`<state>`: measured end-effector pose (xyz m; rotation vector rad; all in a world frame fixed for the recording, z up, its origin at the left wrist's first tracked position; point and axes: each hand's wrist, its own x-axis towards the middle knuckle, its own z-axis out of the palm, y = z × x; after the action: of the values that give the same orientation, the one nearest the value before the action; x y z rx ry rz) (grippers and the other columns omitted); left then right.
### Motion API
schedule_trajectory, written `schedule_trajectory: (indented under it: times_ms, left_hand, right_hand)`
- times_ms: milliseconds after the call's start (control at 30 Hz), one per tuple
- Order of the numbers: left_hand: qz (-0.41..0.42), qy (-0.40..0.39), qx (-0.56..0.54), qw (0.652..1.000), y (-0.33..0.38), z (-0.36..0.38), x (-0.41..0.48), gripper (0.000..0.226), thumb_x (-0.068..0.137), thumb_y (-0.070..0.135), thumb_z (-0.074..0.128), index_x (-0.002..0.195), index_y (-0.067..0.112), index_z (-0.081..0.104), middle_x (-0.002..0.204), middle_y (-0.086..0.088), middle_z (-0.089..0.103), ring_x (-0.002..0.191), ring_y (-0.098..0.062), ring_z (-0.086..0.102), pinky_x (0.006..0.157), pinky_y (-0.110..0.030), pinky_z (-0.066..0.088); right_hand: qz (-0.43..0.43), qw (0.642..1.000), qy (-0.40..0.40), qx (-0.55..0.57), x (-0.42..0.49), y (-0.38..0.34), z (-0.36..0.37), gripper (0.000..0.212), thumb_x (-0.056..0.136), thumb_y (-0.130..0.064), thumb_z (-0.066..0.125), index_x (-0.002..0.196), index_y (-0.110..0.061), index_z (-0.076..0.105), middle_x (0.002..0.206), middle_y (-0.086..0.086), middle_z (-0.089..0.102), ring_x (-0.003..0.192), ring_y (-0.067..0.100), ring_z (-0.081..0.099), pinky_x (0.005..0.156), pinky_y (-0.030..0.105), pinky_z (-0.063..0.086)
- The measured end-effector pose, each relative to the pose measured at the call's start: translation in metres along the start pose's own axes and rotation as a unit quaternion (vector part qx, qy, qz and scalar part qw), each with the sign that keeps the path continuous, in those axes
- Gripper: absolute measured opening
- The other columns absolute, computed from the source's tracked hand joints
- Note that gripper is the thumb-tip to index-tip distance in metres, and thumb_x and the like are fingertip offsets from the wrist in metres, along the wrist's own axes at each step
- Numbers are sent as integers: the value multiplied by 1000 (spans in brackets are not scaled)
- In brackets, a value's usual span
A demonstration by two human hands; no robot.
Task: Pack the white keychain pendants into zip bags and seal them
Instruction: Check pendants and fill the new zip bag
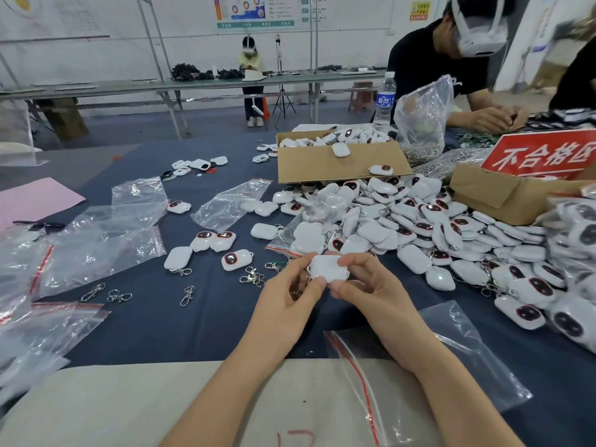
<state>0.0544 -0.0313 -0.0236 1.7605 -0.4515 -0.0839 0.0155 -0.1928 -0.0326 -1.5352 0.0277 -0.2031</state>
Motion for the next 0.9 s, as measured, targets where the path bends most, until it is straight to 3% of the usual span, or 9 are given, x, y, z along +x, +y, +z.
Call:
schedule_trajectory:
  times_ms: [100,267,467,667,733,800,900]
  left_hand:
    - [6,0,1,1000,-4,-1,1,33,99,23,64,130,35,63,80,-5,62,72,-6,52,70,-20,47]
    - [23,9,-29,999,-6,1,1,34,100,13,61,104,46,66,81,-1,69,83,-18,67,79,-27,51]
    - [10,13,-52,999,-5,1,2,36,101,6,56,93,39,69,87,-4,74,81,-11,70,81,-28,53]
    - [14,20,-68,997,-7,0,4,29,99,0,56,99,26,70,91,-5,75,87,-22,69,82,-29,53]
    - [18,25,-69,997,-6,0,3,30,99,-1,57,98,26,70,94,4,76,88,-13,69,80,-21,52]
    - [24,27,-63,997,-5,0,3,30,98,0,58,98,27,70,97,9,76,89,-6,69,79,-15,50]
    - [34,26,-44,998,-6,0,3,27,98,2,59,100,26,71,99,12,75,95,-7,68,85,-19,51]
  right_hand:
    - [2,1000,12,7,1,2,0,26,94,1,64,96,-25,62,112,-3,76,101,32,71,100,39,53]
    - [-5,999,21,32,2,0,0,49,97,8,55,70,-32,63,99,3,78,93,22,75,81,24,58]
    - [-21,999,11,39,3,2,1,52,98,9,53,66,-31,62,106,1,78,99,23,75,84,25,59]
    - [-17,999,7,46,2,0,2,53,97,11,53,65,-30,63,111,2,77,109,22,71,86,25,58]
    - [-15,998,3,57,1,-1,2,48,97,9,54,69,-30,63,111,2,77,109,22,71,88,25,58]
    - [-19,998,-10,64,0,-2,3,31,98,3,56,84,-24,63,115,0,76,111,19,70,91,25,57]
    - [-21,997,-16,74,0,-2,1,12,98,-2,59,99,-14,62,120,-3,74,116,15,68,91,24,56]
